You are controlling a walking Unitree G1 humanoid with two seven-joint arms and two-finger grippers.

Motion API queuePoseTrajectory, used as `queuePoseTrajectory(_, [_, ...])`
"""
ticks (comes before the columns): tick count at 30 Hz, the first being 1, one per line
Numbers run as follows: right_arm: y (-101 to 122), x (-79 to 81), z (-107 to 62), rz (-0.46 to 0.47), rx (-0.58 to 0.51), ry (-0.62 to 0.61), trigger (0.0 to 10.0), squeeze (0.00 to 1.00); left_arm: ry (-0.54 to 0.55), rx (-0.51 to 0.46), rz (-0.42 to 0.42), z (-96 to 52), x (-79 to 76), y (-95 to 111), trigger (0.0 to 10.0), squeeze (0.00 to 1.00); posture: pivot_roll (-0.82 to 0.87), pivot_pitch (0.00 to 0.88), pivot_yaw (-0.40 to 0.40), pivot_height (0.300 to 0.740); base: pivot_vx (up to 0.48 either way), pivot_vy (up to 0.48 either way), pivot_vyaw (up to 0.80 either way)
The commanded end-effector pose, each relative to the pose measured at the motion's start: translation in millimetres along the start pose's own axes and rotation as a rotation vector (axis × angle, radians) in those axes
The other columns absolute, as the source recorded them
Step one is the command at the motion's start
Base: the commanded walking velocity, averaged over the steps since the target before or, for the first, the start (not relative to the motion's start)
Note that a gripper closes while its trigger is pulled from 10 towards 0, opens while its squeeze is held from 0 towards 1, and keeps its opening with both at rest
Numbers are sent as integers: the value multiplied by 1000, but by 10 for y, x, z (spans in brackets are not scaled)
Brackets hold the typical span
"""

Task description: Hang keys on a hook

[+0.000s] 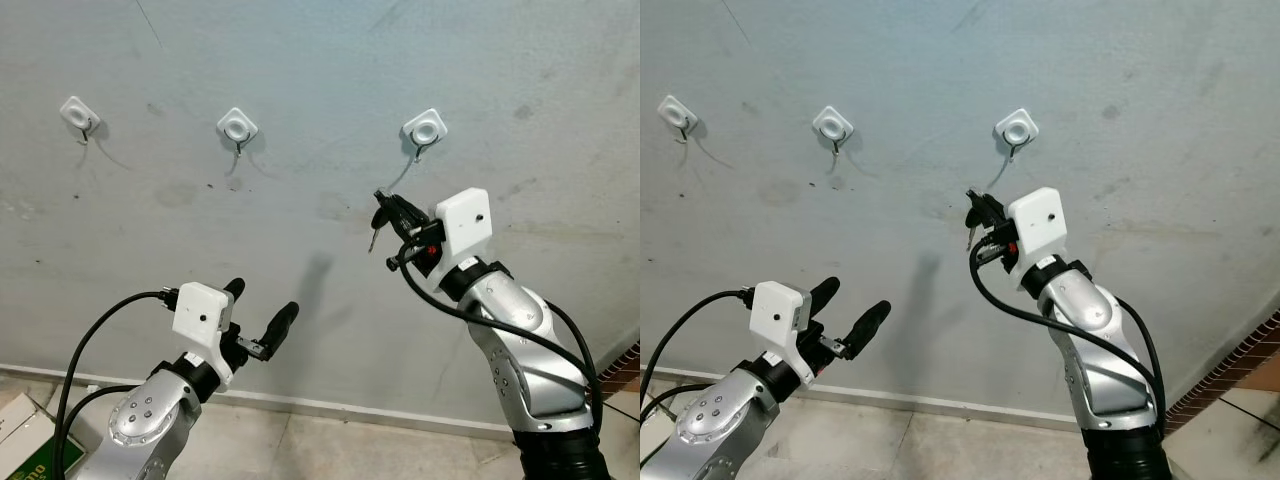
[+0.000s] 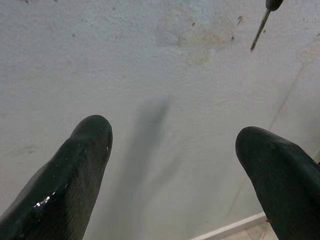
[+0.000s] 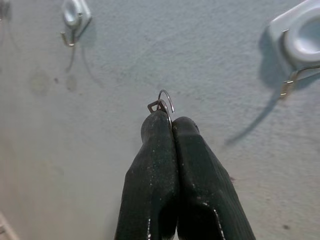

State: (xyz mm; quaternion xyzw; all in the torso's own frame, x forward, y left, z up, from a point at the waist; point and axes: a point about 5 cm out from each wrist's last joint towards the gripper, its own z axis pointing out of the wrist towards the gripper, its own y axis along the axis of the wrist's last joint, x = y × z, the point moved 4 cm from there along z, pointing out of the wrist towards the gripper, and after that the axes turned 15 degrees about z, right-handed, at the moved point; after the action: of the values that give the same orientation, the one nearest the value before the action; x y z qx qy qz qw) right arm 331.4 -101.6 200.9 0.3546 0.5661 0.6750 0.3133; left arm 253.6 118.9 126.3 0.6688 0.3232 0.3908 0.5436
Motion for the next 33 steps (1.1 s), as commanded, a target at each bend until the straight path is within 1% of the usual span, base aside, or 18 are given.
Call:
queuePoseTrajectory(1, [80, -57, 35, 14, -9, 9, 10000, 0, -5, -6, 13, -17, 1, 47, 10000, 0, 58, 16, 23, 740, 0, 0, 0])
queuePoseTrajectory(3, [109, -88, 47, 15, -15, 5, 10000, 0, -6, -6, 14, -14, 1, 48, 10000, 0, 58, 16, 23, 740, 0, 0, 0])
queuePoseTrajectory(7, [190, -210, 61, 64, -37, -20, 10000, 0, 1, -3, 15, -8, 21, 43, 10000, 0, 58, 16, 22, 740, 0, 0, 0])
queuePoseTrajectory(11, [222, -250, 64, 49, -41, -21, 10000, 0, 0, -5, 16, 2, 8, 51, 10000, 0, 61, 17, 24, 740, 0, 0, 0])
queuePoseTrajectory(17, [281, -350, 79, 66, -61, -45, 10000, 0, -4, -4, 19, 10, 2, 54, 10000, 0, 63, 20, 28, 740, 0, 0, 0])
queuePoseTrajectory(22, [287, -384, 83, 77, -66, -49, 10000, 0, -5, -3, 20, 14, 4, 52, 10000, 0, 65, 22, 30, 740, 0, 0, 0])
queuePoseTrajectory(30, [366, -444, 129, 89, -93, -58, 10000, 0, -3, -2, 24, 29, 8, 51, 10000, 0, 68, 23, 31, 740, 0, 0, 0])
queuePoseTrajectory(33, [393, -440, 143, 91, -107, -57, 10000, 0, -3, -2, 25, 31, 4, 51, 10000, 0, 70, 23, 32, 740, 0, 0, 0])
